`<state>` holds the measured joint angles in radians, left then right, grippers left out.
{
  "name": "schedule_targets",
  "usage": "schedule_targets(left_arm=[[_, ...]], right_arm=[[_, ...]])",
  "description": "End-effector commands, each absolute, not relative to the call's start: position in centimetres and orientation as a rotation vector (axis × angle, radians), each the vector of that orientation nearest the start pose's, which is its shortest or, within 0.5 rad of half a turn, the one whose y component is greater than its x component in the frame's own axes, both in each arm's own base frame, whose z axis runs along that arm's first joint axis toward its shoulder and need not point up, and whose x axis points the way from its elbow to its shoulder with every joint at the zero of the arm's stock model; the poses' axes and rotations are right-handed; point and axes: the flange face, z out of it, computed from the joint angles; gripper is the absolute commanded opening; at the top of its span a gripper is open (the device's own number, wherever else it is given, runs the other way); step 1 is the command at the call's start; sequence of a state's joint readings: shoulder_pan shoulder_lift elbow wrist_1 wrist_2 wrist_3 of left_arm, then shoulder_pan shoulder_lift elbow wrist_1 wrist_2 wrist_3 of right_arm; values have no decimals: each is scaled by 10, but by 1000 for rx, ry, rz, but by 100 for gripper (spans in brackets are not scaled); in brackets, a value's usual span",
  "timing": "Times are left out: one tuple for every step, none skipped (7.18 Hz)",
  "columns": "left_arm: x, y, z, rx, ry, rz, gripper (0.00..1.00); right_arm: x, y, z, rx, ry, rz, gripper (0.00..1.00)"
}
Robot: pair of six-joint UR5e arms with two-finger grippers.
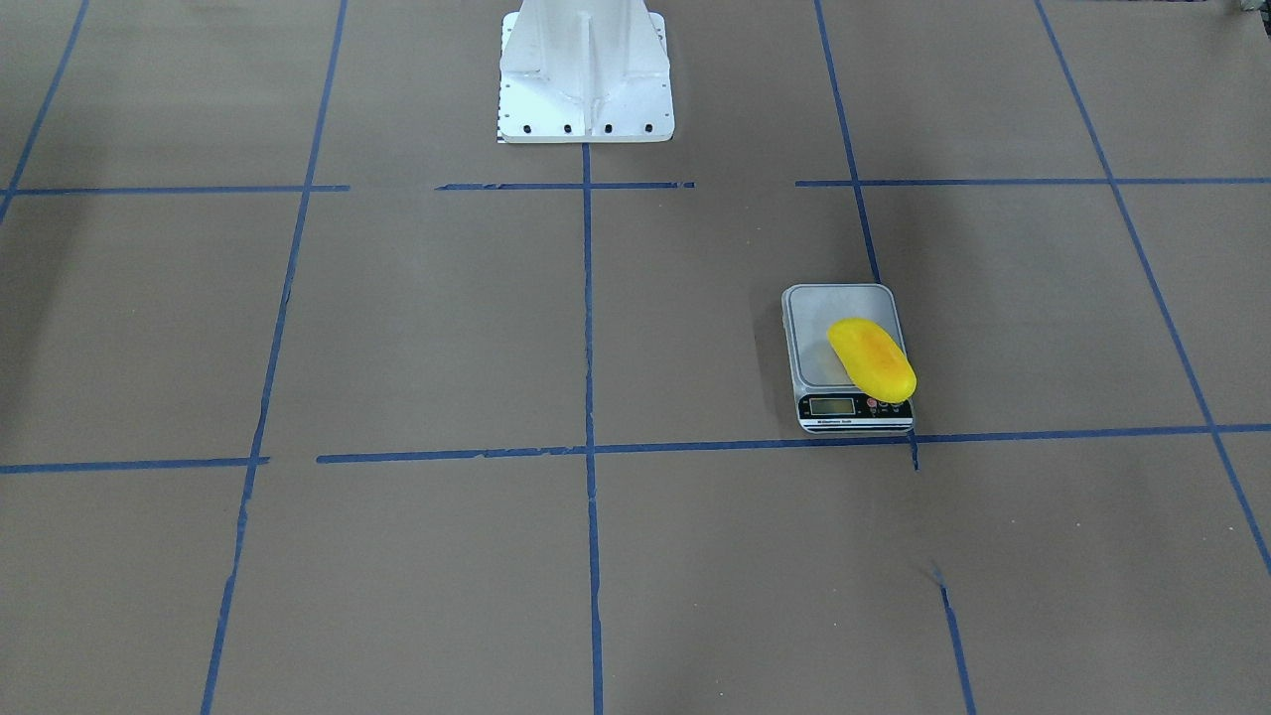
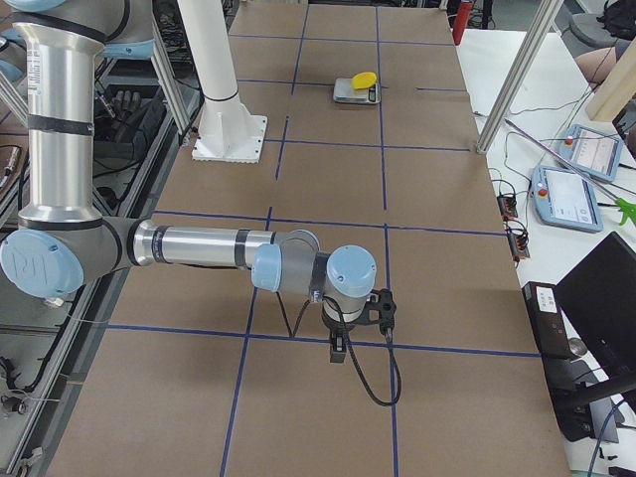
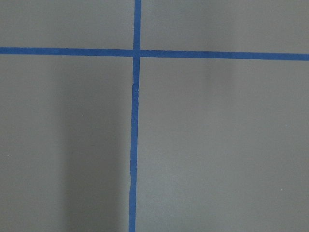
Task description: Weigh mango
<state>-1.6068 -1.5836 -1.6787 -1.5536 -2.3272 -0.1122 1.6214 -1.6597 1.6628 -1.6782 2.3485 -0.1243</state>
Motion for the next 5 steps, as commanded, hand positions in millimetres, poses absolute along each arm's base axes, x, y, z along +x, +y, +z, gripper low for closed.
schedule_targets(left_arm=[[-82,-507,588,90,765,-88,100],[-82,-510,587,93,773,-84,100],[-82,-511,588,89,773,-86,100],[-82,-507,590,86,773,-87,100],[-82,-507,590,84,773,-88,100]], right_arm=[[86,-443,665,-29,-783,-30,100],[86,-442,666,-31,-783,-29,100],[86,-443,665,-29,-783,-30,100],[86,-443,665,-29,-783,-30,100],[86,-442,666,-31,-783,-29,100]])
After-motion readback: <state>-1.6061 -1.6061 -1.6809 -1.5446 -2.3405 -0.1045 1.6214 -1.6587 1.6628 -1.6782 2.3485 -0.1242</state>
